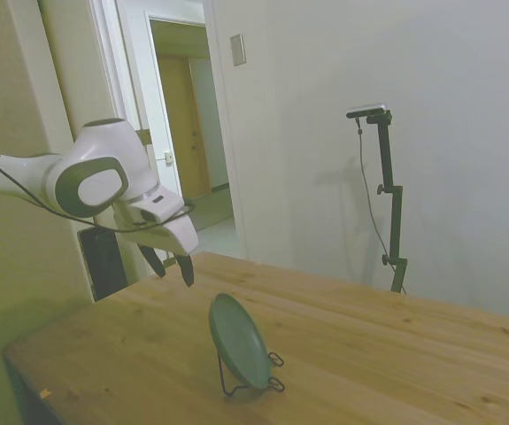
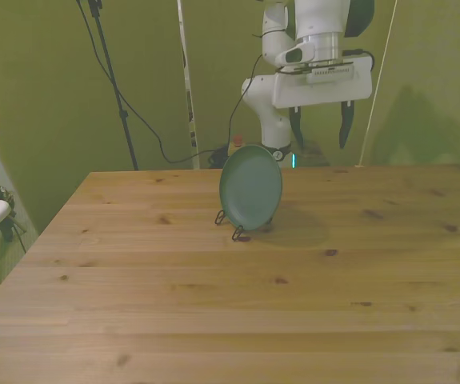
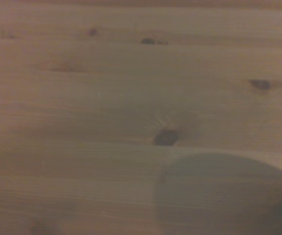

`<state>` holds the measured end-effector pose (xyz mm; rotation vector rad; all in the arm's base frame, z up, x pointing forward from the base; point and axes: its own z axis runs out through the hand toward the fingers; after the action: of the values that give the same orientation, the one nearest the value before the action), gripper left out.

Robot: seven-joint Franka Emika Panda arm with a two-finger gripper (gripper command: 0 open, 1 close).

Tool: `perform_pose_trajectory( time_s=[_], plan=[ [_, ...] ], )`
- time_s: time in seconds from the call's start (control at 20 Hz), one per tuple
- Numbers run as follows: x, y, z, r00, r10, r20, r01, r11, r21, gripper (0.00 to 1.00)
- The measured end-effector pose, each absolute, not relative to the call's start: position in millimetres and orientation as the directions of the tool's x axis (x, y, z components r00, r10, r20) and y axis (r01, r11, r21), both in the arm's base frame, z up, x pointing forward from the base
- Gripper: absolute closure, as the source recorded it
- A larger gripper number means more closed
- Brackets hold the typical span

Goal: Unload the plate

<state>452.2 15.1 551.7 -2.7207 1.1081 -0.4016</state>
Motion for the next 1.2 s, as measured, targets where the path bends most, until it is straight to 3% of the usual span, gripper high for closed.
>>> perform_pose_trajectory(
  time_s=[0.25, 0.5, 0.75, 1.2],
  plan=[
    [431.5, -8.1, 613.3, 0.672, -0.725, 0.151, -0.691, -0.687, -0.225, 0.00],
    [397.1, -59.7, 630.6, 0.668, -0.736, 0.109, -0.720, -0.676, -0.158, 0.00],
    [385.8, -122.0, 620.5, 0.696, -0.714, 0.078, -0.699, -0.698, -0.153, 0.00],
    [422.3, -157.4, 566.2, 0.787, -0.614, 0.058, -0.608, -0.788, -0.100, 0.00]
  ],
)
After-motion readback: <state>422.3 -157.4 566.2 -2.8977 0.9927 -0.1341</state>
